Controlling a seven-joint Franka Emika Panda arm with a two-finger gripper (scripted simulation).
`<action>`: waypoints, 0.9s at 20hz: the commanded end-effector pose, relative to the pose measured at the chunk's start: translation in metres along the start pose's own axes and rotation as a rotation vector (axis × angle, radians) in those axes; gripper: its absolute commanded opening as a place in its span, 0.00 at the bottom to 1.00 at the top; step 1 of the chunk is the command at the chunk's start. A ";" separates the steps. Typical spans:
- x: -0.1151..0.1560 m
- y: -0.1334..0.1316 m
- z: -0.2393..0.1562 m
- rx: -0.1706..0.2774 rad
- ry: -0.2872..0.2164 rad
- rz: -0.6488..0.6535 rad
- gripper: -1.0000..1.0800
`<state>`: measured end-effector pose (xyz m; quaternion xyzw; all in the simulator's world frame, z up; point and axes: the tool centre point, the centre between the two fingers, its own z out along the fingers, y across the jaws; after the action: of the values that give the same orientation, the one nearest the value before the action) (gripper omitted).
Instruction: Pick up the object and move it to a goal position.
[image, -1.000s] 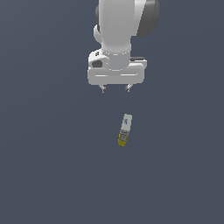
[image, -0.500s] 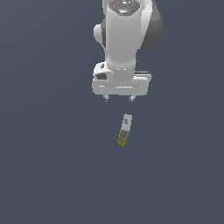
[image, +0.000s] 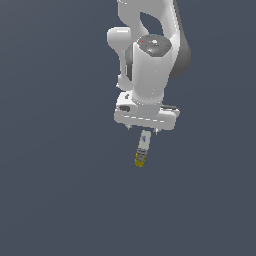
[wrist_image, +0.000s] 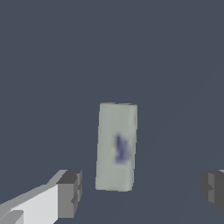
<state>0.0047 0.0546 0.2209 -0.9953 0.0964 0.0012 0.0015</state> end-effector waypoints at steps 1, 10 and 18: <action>0.005 -0.005 0.009 -0.001 0.002 0.023 0.96; 0.008 -0.010 0.019 -0.003 0.002 0.043 0.96; 0.008 -0.010 0.047 -0.003 0.002 0.045 0.96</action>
<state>0.0149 0.0634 0.1825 -0.9930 0.1184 -0.0002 0.0001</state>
